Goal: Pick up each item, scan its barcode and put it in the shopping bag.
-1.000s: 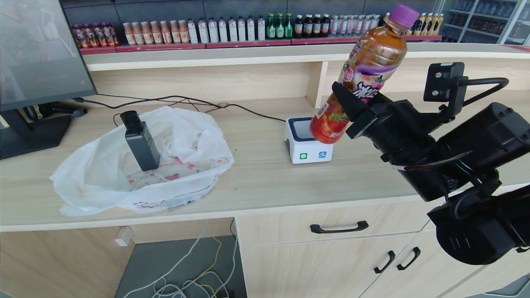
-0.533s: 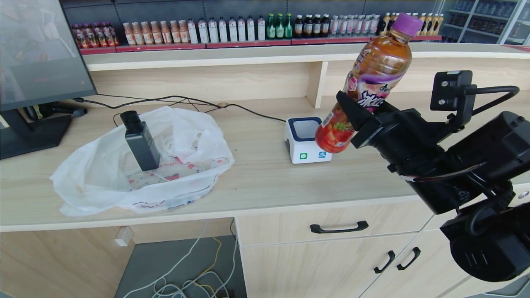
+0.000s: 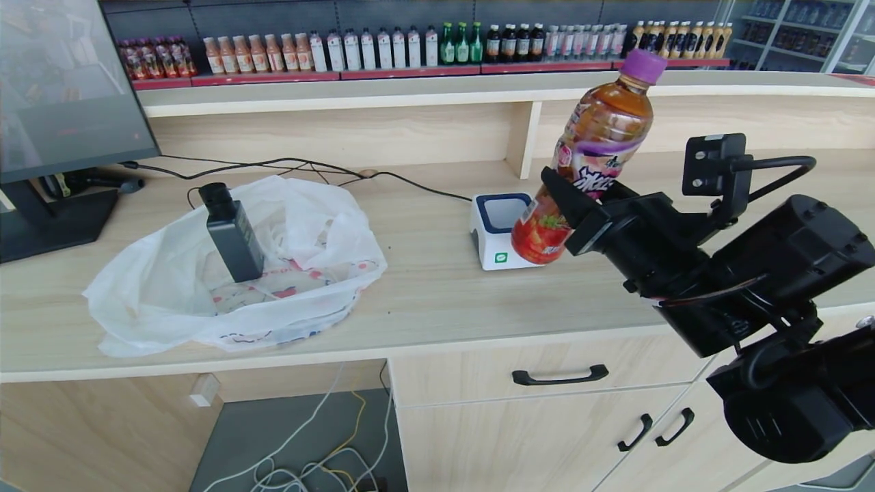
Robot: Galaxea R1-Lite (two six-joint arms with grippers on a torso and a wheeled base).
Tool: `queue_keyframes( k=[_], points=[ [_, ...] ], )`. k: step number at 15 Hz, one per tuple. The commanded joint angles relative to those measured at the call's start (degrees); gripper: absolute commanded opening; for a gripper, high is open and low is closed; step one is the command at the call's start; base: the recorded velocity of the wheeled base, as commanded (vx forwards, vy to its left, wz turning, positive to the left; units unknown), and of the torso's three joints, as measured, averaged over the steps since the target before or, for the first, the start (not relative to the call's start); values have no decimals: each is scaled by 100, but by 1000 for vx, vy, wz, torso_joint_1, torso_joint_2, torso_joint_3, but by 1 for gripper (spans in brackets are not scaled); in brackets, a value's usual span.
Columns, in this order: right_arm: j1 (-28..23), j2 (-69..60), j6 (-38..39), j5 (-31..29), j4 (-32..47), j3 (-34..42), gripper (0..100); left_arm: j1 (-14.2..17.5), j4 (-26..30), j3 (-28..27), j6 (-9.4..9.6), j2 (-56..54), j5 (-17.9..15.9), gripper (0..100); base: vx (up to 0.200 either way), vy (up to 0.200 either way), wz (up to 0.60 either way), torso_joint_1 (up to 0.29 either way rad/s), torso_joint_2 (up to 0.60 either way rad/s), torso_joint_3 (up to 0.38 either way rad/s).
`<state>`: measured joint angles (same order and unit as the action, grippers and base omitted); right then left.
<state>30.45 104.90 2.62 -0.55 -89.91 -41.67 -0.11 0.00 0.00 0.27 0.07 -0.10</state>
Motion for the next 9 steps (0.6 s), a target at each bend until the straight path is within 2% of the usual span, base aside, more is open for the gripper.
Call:
queue_keyframes(
  k=[1, 9],
  points=[
    [5, 66, 2, 2, -9, 1, 0, 2, 0, 0, 0, 1, 1, 100, 0, 0, 0, 0, 0, 0],
    [5, -40, 37, 2, -9, -8, 0, 2, 0, 0, -9, 1, 1, 100, 0, 200, 0, 7, 4, 3]
  ],
)
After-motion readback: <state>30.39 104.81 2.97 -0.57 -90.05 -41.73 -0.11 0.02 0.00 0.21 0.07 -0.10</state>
